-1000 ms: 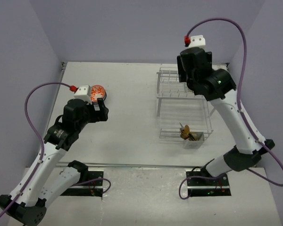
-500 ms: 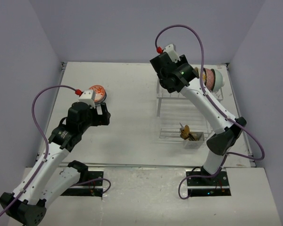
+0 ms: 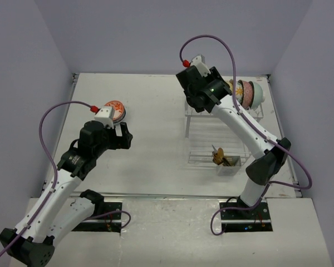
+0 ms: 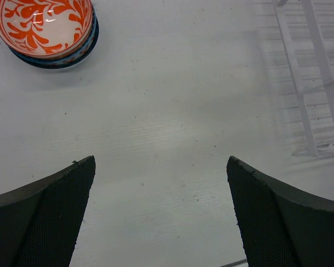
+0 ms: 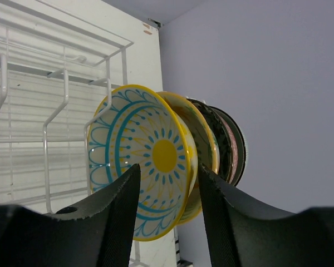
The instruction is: Unload the bowls from the dish rack
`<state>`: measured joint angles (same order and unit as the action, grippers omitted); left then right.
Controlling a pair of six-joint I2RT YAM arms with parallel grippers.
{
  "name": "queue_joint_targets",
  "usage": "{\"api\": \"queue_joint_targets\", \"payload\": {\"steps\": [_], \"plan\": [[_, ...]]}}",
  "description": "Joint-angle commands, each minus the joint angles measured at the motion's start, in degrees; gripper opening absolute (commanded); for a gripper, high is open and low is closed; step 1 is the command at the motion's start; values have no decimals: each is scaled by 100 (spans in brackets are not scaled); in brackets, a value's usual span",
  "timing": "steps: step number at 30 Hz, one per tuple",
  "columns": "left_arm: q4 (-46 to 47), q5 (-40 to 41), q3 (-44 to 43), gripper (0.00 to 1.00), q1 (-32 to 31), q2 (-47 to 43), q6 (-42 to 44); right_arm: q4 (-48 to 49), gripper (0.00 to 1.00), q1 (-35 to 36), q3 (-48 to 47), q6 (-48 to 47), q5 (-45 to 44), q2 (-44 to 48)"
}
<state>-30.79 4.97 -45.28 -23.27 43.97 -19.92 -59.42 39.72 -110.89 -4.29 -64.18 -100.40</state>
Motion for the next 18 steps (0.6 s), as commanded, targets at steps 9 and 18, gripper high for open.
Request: {"api": "queue_joint_targets", "payload": {"steps": [9, 18], "plan": [[301, -321, 28, 100, 15, -28, 173, 1186, 33, -61, 778, -580, -604, 521], [327, -383, 54, 100, 15, -99, 182, 1696, 15, -70, 1104, -1028, -797, 609]]}}
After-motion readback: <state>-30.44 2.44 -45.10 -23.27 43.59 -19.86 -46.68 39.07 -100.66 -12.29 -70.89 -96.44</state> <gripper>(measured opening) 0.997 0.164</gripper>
